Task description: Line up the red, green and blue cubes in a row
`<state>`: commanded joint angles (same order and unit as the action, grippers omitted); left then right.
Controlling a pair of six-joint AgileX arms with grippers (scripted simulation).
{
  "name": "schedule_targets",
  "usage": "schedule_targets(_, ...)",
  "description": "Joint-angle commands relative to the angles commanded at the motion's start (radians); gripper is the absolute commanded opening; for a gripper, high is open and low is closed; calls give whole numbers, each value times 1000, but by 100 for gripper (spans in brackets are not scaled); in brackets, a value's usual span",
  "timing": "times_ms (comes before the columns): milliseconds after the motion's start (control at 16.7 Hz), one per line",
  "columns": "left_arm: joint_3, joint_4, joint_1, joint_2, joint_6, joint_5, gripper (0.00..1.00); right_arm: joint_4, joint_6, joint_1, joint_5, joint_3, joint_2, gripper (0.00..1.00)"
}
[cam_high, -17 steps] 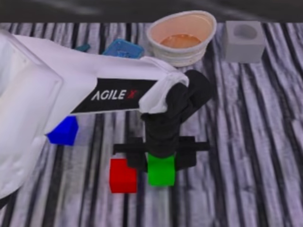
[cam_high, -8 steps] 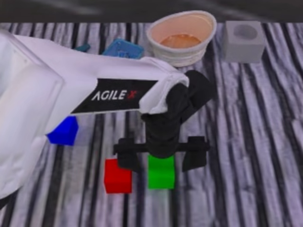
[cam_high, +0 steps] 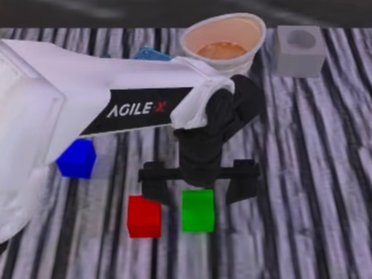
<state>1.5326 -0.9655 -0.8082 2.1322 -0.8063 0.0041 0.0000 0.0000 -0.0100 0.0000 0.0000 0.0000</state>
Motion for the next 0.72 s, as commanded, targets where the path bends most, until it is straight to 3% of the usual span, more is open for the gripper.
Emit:
schedule_targets(300, 101, -162, 14, -60, 0, 0, 100, 0, 0, 0, 0, 0, 0, 100)
schedule_targets(720, 98, -159, 41, -62, 37, 0, 100, 0, 0, 0, 0, 0, 0, 100)
